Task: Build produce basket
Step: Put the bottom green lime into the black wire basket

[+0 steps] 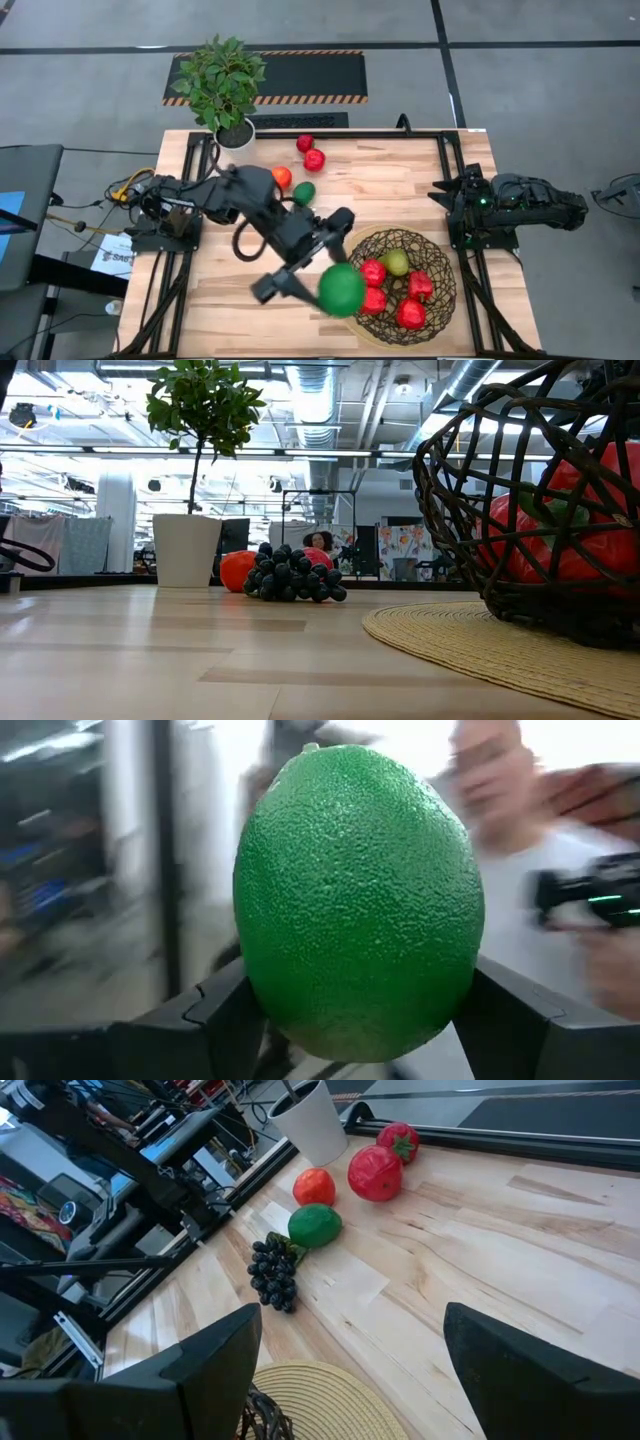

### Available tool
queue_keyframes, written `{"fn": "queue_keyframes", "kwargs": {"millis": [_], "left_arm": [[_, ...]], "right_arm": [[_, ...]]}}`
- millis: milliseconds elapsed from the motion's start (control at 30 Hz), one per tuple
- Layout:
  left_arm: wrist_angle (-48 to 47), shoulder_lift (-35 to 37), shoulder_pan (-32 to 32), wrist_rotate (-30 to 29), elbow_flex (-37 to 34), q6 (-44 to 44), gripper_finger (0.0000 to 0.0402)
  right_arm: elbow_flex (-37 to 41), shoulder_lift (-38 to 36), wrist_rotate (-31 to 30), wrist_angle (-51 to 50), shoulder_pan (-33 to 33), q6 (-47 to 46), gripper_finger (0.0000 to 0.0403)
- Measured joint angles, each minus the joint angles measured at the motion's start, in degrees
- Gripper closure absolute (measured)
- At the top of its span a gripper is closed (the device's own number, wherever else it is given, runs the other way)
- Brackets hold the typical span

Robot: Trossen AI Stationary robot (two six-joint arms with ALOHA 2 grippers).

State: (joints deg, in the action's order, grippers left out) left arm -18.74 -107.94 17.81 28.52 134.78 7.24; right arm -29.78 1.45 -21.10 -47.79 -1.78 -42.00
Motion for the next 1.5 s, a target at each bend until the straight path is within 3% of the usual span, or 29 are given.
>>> {"fn": "queue_keyframes", "kwargs": {"millis": [233, 333, 433, 600, 667, 1100, 1500], "left_arm": [[-17.3, -1.7, -1.6, -30.5, -0.1, -4.3, 0.0154], [-20.2, -4.5, -3.4, -36.5, -1.2, -0.5, 0.0154], [-19.3, -8.0, -5.3, -33.1, -1.9, 2.4, 0.0154], [-14.3, -13.6, -8.1, -14.6, -1.9, 7.6, 0.0154], [-12.2, -15.5, -9.2, -10.6, -1.9, 10.7, 0.0154], [-13.3, -27.0, -8.9, -8.2, -1.9, 16.6, 0.0154], [-9.9, -30.9, -5.6, -11.7, -1.9, 18.1, 0.0154]], "right_arm": [[0.0, 0.0, 0.0, 0.0, 0.0, 0.0, 0.0069], [0.0, 0.0, 0.0, -0.2, 0.0, 0.0, 0.0069], [0.0, 0.0, -0.2, -0.2, 0.0, 0.0, 0.0069], [0.0, 0.0, -0.3, -0.2, 0.0, 0.0, 0.0069], [0.0, 0.0, -0.3, -0.2, 0.0, 0.0, 0.0069], [0.0, 0.0, -0.4, -0.2, 0.0, 0.0, 0.0069], [0.0, 0.0, -0.5, -0.1, 0.0, -0.1, 0.0069]]}}
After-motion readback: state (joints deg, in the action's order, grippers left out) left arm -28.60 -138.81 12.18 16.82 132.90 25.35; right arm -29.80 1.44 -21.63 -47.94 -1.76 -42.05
